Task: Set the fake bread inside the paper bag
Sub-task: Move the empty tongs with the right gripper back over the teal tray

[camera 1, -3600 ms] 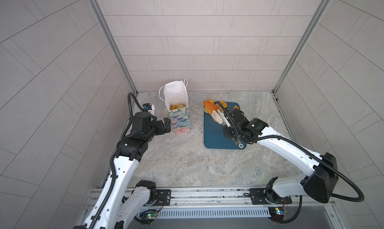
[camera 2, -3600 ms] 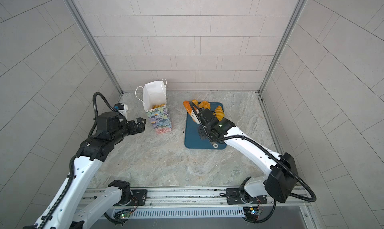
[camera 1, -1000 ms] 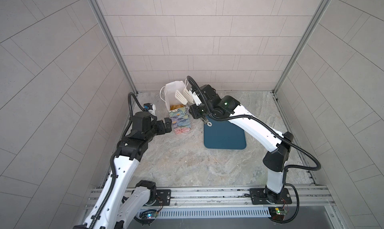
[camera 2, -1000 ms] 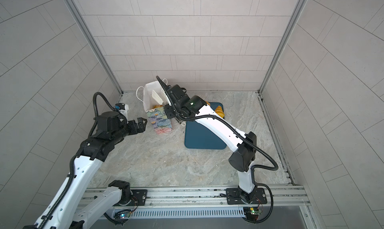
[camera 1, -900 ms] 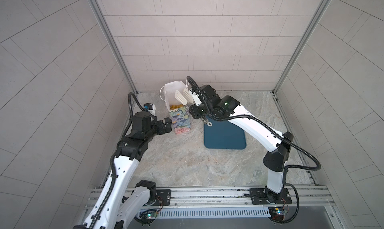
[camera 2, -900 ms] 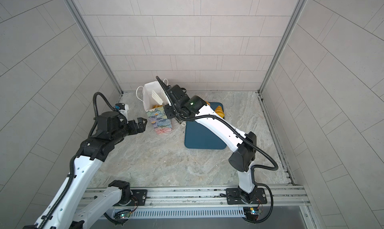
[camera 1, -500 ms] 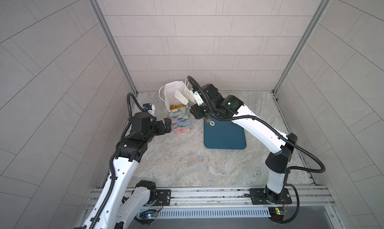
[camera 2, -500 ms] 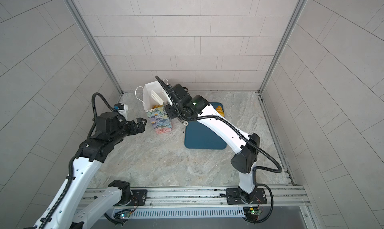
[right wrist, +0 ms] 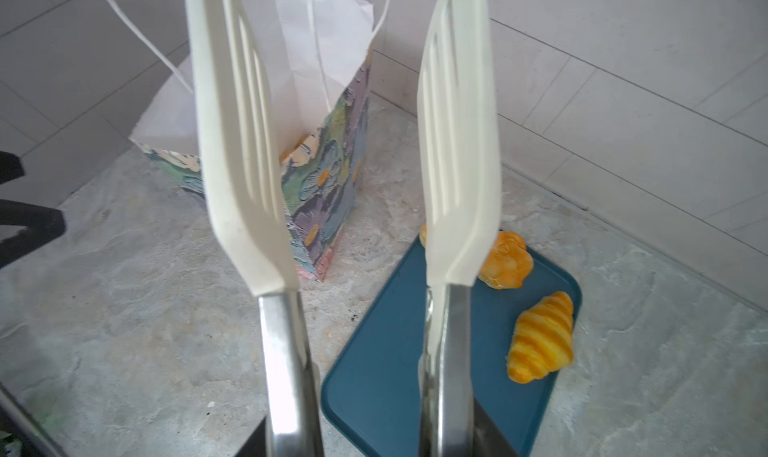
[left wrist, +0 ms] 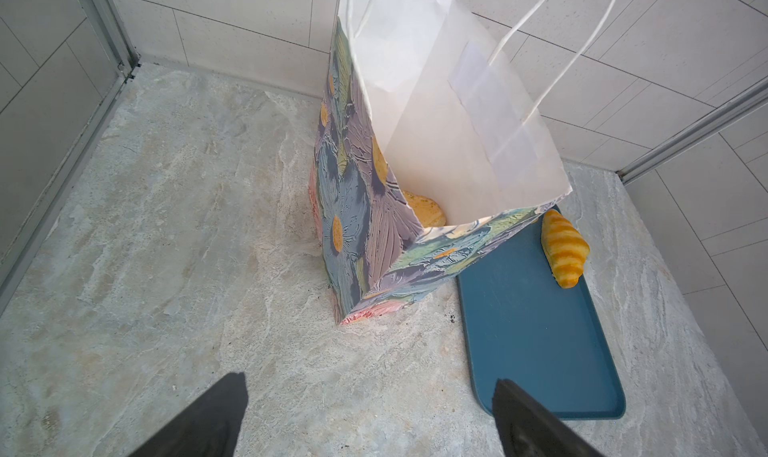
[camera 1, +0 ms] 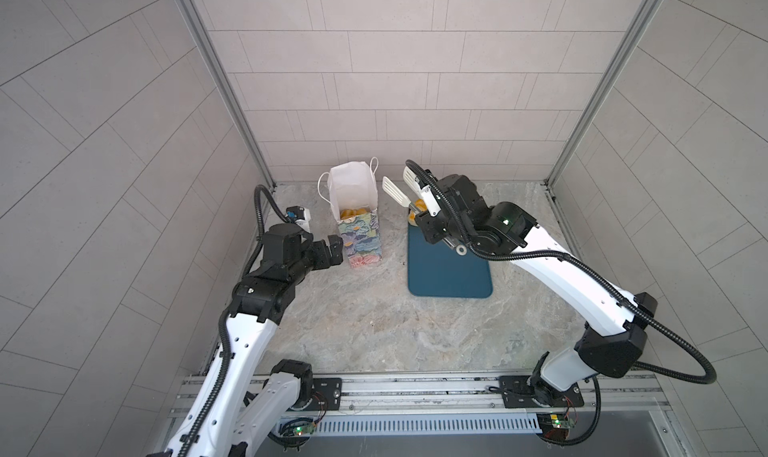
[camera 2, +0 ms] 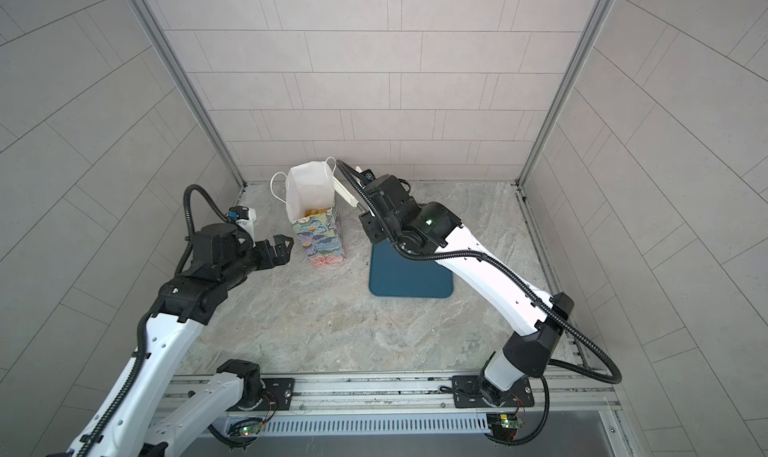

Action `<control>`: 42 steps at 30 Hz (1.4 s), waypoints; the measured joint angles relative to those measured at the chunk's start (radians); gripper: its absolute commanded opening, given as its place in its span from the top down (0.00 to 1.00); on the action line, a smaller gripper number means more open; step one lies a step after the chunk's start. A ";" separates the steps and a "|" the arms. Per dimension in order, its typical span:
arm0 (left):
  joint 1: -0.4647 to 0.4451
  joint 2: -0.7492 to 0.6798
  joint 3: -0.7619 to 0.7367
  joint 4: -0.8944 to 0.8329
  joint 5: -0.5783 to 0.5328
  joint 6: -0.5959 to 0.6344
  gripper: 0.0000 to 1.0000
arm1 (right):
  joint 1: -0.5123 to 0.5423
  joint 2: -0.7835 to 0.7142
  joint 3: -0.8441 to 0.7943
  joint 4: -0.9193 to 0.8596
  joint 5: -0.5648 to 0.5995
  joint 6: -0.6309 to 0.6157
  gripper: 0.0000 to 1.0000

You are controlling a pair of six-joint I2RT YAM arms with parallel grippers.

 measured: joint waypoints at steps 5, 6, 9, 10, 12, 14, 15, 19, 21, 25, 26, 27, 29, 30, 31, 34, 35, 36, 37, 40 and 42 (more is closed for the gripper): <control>-0.034 0.001 0.000 0.006 -0.013 -0.013 0.00 | -0.041 -0.046 -0.090 -0.023 0.074 -0.013 0.47; -0.046 0.002 0.000 0.008 -0.018 -0.015 0.00 | -0.051 -0.056 -0.111 -0.027 0.085 -0.015 0.47; -0.089 0.006 0.000 0.010 -0.043 -0.018 0.00 | -0.089 -0.087 -0.177 -0.037 0.110 -0.016 0.47; -0.101 0.007 0.000 0.010 -0.051 -0.018 0.00 | -0.102 -0.097 -0.198 -0.039 0.116 -0.016 0.47; -0.122 0.012 0.000 0.012 -0.064 -0.018 0.00 | -0.135 -0.120 -0.248 -0.040 0.129 -0.015 0.46; -0.135 0.017 0.000 0.016 -0.075 -0.018 0.00 | -0.171 -0.140 -0.296 -0.041 0.137 -0.014 0.46; -0.140 0.021 0.001 0.016 -0.080 -0.018 0.00 | -0.191 -0.149 -0.323 -0.041 0.142 -0.013 0.46; -0.158 0.034 0.006 0.024 -0.096 -0.018 0.00 | -0.263 -0.172 -0.430 -0.039 0.155 0.000 0.45; -0.169 0.042 0.012 0.027 -0.105 -0.018 0.00 | -0.297 -0.174 -0.480 -0.038 0.158 0.006 0.44; -0.192 0.053 0.017 0.034 -0.120 -0.018 0.00 | -0.338 -0.172 -0.552 -0.037 0.158 0.013 0.44; -0.194 0.056 0.017 0.035 -0.124 -0.018 0.00 | -0.346 -0.170 -0.561 -0.036 0.158 0.016 0.44; -0.195 0.057 0.017 0.036 -0.126 -0.018 0.00 | -0.354 -0.165 -0.566 -0.036 0.158 0.019 0.44; -0.197 0.058 0.017 0.038 -0.130 -0.018 0.00 | -0.365 -0.148 -0.568 -0.034 0.156 0.027 0.43; -0.197 0.057 0.017 0.040 -0.132 -0.018 0.00 | -0.370 -0.135 -0.568 -0.031 0.154 0.031 0.44; -0.197 0.057 0.017 0.042 -0.134 -0.018 0.00 | -0.375 -0.121 -0.568 -0.030 0.151 0.033 0.44; -0.197 0.056 0.017 0.049 -0.143 -0.018 0.00 | -0.389 -0.064 -0.566 -0.027 0.135 0.047 0.44; -0.197 0.056 0.017 0.051 -0.146 -0.018 0.00 | -0.395 -0.040 -0.566 -0.027 0.129 0.053 0.44; -0.197 0.056 0.017 0.052 -0.148 -0.017 0.00 | -0.399 -0.019 -0.566 -0.026 0.126 0.056 0.43; -0.197 0.056 0.017 0.052 -0.150 -0.017 0.00 | -0.402 -0.001 -0.566 -0.025 0.122 0.060 0.43; -0.197 0.054 0.017 0.052 -0.156 -0.016 0.00 | -0.410 0.046 -0.566 -0.015 0.112 0.070 0.43; -0.197 0.054 0.017 0.052 -0.160 -0.016 0.00 | -0.413 0.068 -0.566 -0.006 0.105 0.078 0.43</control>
